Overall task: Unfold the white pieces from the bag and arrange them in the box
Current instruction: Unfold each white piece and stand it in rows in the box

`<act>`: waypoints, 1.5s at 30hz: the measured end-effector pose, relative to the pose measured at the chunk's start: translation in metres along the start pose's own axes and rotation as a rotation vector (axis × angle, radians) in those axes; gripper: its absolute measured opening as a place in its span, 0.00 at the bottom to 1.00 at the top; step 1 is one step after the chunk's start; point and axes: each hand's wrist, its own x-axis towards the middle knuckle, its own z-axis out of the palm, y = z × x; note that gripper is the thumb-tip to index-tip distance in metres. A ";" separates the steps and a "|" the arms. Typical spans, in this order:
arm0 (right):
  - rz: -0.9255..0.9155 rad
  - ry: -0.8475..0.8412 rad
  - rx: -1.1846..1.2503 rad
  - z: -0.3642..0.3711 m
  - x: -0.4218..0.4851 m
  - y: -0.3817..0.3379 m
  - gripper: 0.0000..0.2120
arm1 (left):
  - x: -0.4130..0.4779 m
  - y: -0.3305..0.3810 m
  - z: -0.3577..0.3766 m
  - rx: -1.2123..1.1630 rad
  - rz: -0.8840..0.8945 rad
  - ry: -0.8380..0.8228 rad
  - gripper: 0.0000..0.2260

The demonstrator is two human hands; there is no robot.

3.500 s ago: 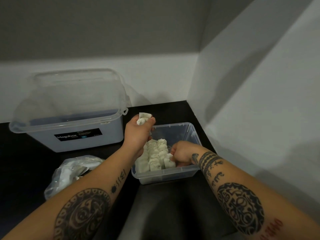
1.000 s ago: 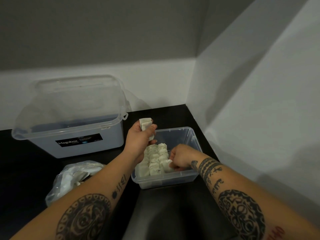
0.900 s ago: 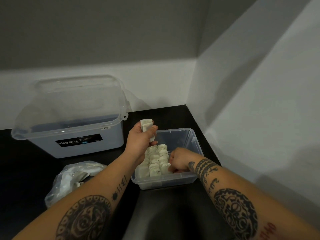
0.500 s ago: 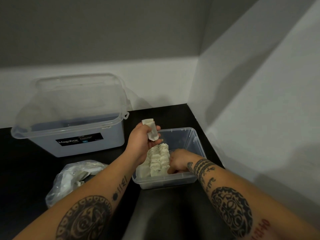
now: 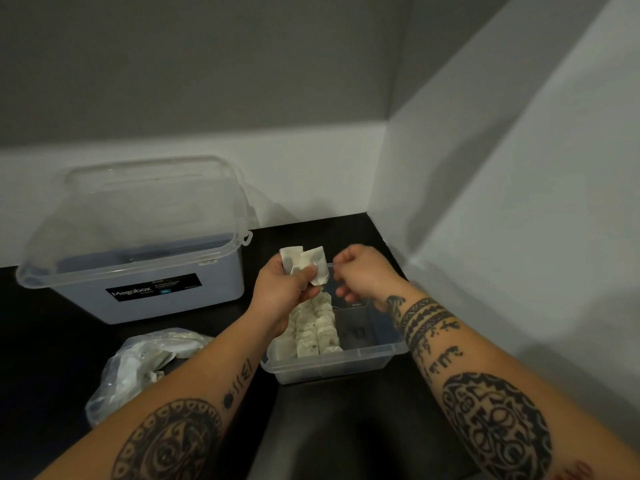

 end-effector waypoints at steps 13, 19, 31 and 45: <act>-0.277 -0.138 0.053 0.000 -0.012 0.007 0.29 | -0.005 0.014 0.004 -0.242 -0.251 0.106 0.13; -0.424 -0.025 -0.119 0.000 -0.013 0.014 0.05 | -0.006 0.019 0.007 -0.191 -0.367 0.103 0.12; -0.185 -0.002 0.156 -0.011 -0.010 0.004 0.02 | -0.018 0.021 0.008 0.044 -0.062 -0.022 0.10; -0.094 -0.225 -0.001 -0.008 -0.009 0.022 0.05 | -0.015 0.009 0.003 0.171 0.020 -0.004 0.05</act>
